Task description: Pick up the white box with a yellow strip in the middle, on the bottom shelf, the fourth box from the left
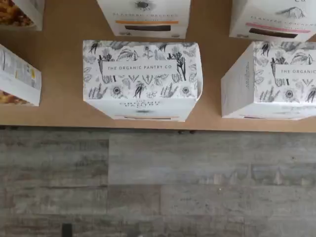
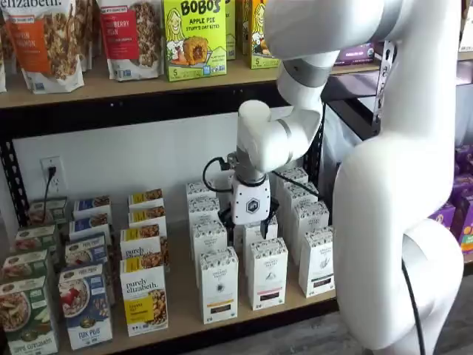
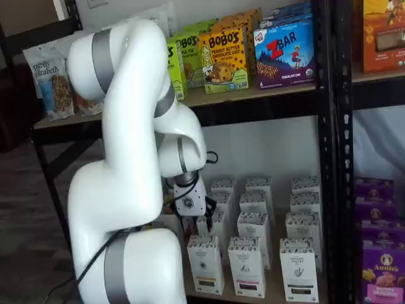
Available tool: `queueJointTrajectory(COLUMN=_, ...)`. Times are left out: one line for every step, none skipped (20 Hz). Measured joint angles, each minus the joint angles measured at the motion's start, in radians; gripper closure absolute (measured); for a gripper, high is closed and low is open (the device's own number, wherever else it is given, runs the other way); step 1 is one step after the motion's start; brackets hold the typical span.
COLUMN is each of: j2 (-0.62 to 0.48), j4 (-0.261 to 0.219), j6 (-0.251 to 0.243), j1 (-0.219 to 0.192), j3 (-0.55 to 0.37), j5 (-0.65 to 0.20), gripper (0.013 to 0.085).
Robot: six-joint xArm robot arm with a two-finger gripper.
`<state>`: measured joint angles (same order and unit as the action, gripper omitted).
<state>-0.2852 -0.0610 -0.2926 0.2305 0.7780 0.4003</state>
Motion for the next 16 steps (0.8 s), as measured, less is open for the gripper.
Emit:
queueJointTrajectory(j2=-0.013, j4=-0.001, j6=0.000, j1=-0.001, j3=0.011, j5=-0.001, gripper=0.0130)
queueJointTrajectory(j2=-0.027, j4=0.000, j6=0.002, j1=-0.002, j3=0.021, j5=-0.002, gripper=0.0130)
queueJointTrajectory(j2=-0.040, j4=0.001, j6=0.002, j1=-0.002, j3=0.031, j5=-0.004, gripper=0.0130)
queueJointTrajectory(j2=-0.054, j4=0.001, j6=0.001, j1=0.000, j3=0.040, j5=-0.007, gripper=0.0130)
queueJointTrajectory(j2=-0.066, j4=-0.001, j6=-0.002, j1=0.001, j3=0.047, j5=-0.011, gripper=0.0130)
queueJointTrajectory(j2=-0.075, j4=-0.003, j6=-0.005, j1=0.002, j3=0.052, j5=-0.014, gripper=0.0130)
queueJointTrajectory(j2=-0.085, j4=-0.007, j6=-0.010, j1=0.004, j3=0.058, j5=-0.017, gripper=0.0130)
queueJointTrajectory(j2=-0.094, j4=-0.009, j6=-0.013, j1=0.005, j3=0.063, j5=-0.018, gripper=0.0130)
queueJointTrajectory(j2=-0.104, j4=-0.011, j6=-0.016, j1=0.006, j3=0.070, j5=-0.020, gripper=0.0130)
queueJointTrajectory(j2=-0.111, j4=-0.013, j6=-0.019, j1=0.007, j3=0.075, j5=-0.023, gripper=0.0130)
queueJointTrajectory(j2=-0.119, j4=-0.016, j6=-0.022, j1=0.007, j3=0.080, j5=-0.024, gripper=0.0130)
queueJointTrajectory(j2=-0.128, j4=-0.019, j6=-0.026, j1=0.008, j3=0.086, j5=-0.026, gripper=0.0130)
queueJointTrajectory(j2=-0.139, j4=-0.018, j6=-0.026, j1=0.009, j3=0.093, j5=-0.032, gripper=0.0130)
queueJointTrajectory(j2=-0.146, j4=-0.015, j6=-0.023, j1=0.010, j3=0.098, j5=-0.035, gripper=0.0130)
queueJointTrajectory(j2=-0.152, j4=-0.010, j6=-0.019, j1=0.010, j3=0.102, j5=-0.039, gripper=0.0130)
queueJointTrajectory(j2=-0.162, j4=-0.004, j6=-0.015, j1=0.011, j3=0.110, j5=-0.045, gripper=0.0130)
